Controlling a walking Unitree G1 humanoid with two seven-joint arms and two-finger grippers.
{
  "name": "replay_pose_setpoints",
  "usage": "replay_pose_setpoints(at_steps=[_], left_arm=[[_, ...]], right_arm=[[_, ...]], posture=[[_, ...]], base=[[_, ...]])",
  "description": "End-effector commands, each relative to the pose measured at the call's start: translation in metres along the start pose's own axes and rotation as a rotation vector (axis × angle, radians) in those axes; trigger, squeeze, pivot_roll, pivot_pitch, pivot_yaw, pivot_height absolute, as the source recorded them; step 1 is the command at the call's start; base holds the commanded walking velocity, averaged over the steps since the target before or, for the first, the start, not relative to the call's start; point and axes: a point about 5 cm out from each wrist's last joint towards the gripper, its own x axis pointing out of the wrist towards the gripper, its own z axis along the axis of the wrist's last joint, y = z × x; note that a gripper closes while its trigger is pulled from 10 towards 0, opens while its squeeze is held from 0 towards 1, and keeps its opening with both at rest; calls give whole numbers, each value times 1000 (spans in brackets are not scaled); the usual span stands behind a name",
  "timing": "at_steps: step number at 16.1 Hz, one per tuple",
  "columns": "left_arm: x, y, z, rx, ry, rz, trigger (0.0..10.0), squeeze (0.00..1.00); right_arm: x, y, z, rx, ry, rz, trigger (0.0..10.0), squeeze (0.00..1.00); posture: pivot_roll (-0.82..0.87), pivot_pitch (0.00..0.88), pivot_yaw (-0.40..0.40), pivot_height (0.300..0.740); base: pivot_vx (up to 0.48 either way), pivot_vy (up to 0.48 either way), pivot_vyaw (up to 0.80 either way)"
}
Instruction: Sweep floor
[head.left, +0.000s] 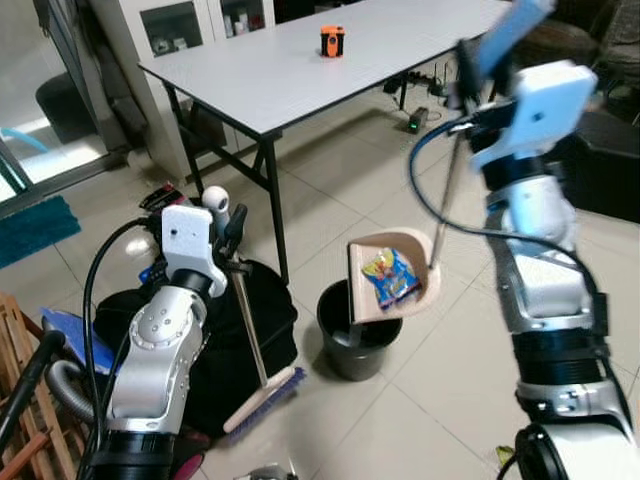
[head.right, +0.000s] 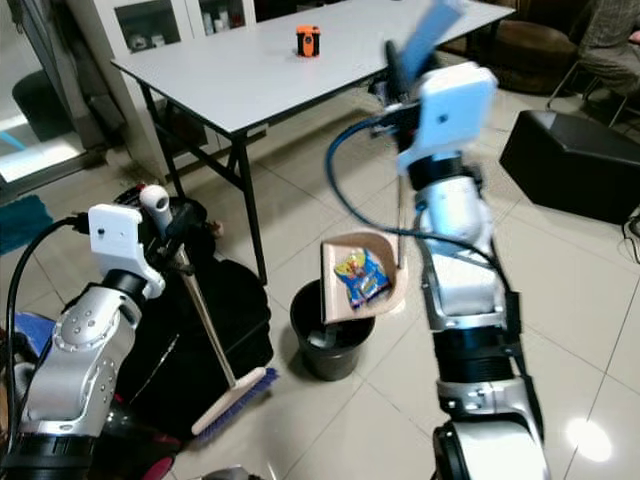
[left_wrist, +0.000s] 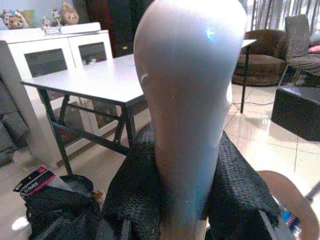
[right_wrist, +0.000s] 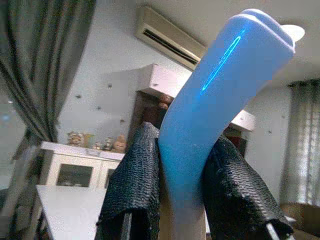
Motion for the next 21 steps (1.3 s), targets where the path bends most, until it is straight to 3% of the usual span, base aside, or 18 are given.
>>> replay_pose_setpoints(at_steps=[1,7,16,18,21], left_arm=[[-1,2,10,25,-34,6,10000,0],[-1,2,11,25,-34,4,10000,0],[0,1,10,26,-31,2,10000,0],[0,0,9,25,-27,-1,10000,0],[1,-4,3,18,2,-18,10000,0]], right_arm=[[4,11,10,-29,-82,57,10000,0],[-17,57,-1,-115,-124,268,10000,0],[-27,74,-8,-201,-141,380,10000,0],[-24,66,-10,-273,-127,356,10000,0],[-10,8,-6,-306,15,32,10000,0]], posture=[[14,0,52,740],[17,0,51,740],[16,0,51,740],[9,0,53,740],[-5,0,52,740]], base=[[0,0,0],[0,0,0],[0,0,0],[0,0,0],[0,0,0]])
